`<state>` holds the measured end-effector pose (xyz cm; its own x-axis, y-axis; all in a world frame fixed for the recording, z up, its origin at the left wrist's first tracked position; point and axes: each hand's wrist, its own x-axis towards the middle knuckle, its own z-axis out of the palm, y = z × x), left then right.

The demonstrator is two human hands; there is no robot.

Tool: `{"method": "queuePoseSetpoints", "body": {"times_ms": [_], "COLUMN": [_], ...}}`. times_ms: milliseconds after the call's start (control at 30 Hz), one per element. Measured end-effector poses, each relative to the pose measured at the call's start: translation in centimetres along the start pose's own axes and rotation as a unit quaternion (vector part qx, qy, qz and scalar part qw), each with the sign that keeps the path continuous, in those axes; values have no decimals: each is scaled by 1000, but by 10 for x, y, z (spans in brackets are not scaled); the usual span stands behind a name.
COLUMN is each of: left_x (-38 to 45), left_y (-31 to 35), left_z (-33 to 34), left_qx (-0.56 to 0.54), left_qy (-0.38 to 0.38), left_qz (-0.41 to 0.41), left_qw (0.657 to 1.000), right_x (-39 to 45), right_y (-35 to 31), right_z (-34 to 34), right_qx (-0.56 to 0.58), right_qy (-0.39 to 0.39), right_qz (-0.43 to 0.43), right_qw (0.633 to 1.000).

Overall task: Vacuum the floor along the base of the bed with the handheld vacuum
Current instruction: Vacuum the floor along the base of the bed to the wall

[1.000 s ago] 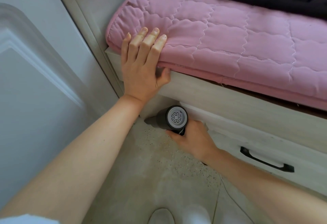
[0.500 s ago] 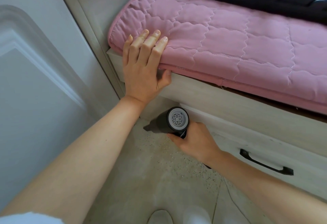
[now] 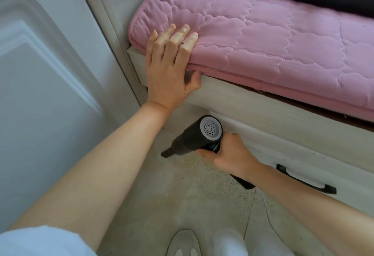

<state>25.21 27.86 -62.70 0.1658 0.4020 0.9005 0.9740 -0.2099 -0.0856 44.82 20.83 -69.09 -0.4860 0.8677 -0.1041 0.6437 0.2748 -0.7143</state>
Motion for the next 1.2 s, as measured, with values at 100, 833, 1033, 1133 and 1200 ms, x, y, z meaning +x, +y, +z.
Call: {"method": "queuePoseSetpoints", "body": {"times_ms": [100,833,1033,1133,1200], "left_x": [0,-2,-3,-1,0], "left_y": [0,4,-4,-6,-4], "left_z": [-1,-2,-6,-8,-10], "left_qx": [-1,-21,-32,-36,-41], "left_qy": [-3,-7,-8,-13,-19], "left_qz": [-1,-25,-8,-5,-7], "left_qw": [1000,999,999,999,999], "right_x": [2,-7,-5,-5,-6], "right_y": [0,-9,-7,-9,-11], "right_z": [3,-9,-4,1,6], "right_qx": [-5,20,44,49,49], "right_qy": [5,-114,-114,-137,-150], "right_qz": [8,-14,-12,-9,-5], "right_qw": [1000,993,992,989,987]}}
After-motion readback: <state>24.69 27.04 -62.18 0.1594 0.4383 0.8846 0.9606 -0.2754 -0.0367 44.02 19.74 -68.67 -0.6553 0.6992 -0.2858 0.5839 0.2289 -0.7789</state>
